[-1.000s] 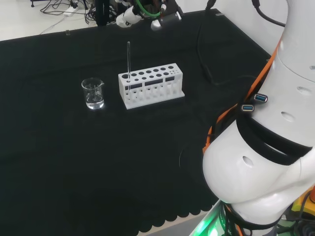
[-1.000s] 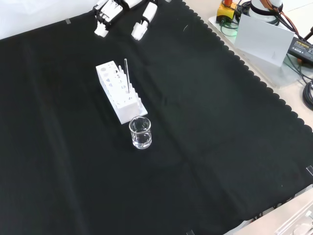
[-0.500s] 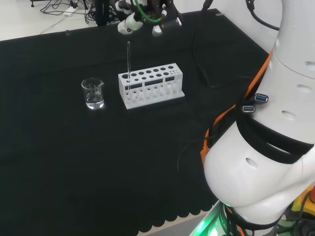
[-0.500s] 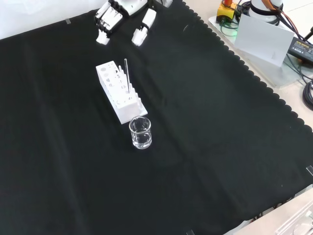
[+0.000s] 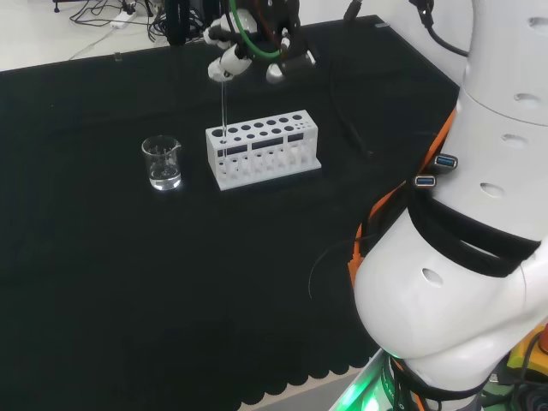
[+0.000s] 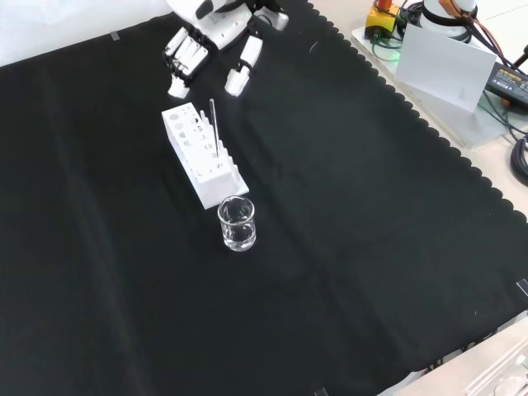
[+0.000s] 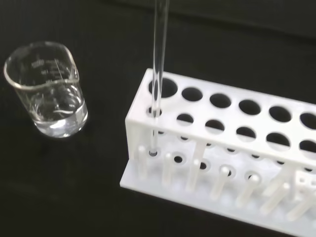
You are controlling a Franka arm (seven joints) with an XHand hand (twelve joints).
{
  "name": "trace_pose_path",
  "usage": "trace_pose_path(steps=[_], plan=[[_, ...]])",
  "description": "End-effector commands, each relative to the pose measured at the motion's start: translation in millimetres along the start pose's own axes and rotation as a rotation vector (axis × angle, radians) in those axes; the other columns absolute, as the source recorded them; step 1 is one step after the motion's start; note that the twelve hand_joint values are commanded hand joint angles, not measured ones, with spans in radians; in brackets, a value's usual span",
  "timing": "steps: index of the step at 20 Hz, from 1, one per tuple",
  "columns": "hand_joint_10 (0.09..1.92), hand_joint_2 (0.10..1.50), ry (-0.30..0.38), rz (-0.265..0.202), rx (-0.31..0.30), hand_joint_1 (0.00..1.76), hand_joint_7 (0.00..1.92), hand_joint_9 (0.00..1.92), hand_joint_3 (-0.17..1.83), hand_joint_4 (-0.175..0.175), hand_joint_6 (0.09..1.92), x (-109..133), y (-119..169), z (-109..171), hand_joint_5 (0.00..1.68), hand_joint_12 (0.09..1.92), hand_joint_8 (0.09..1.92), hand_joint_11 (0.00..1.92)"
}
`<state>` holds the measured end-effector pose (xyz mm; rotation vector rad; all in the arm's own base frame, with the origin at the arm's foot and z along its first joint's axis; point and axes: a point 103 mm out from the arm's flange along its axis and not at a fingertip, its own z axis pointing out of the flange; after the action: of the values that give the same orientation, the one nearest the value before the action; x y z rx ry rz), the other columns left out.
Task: Take the glass rod from the white test tube rack.
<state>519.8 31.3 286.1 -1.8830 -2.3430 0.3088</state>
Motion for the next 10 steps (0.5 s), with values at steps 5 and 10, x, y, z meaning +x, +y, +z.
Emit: trace_pose_path(steps=[5,10], plan=[[0.77,1.21,0.009,-0.013,0.036,0.55,0.21,0.38,-0.17,-0.128,0.09,4.0,5.3,25.6,0.32,1.42,0.76,0.18],[0.78,1.22,0.012,-0.011,0.059,0.55,0.23,0.42,-0.17,-0.125,0.09,1.9,9.6,33.8,0.33,1.42,0.77,0.19]])
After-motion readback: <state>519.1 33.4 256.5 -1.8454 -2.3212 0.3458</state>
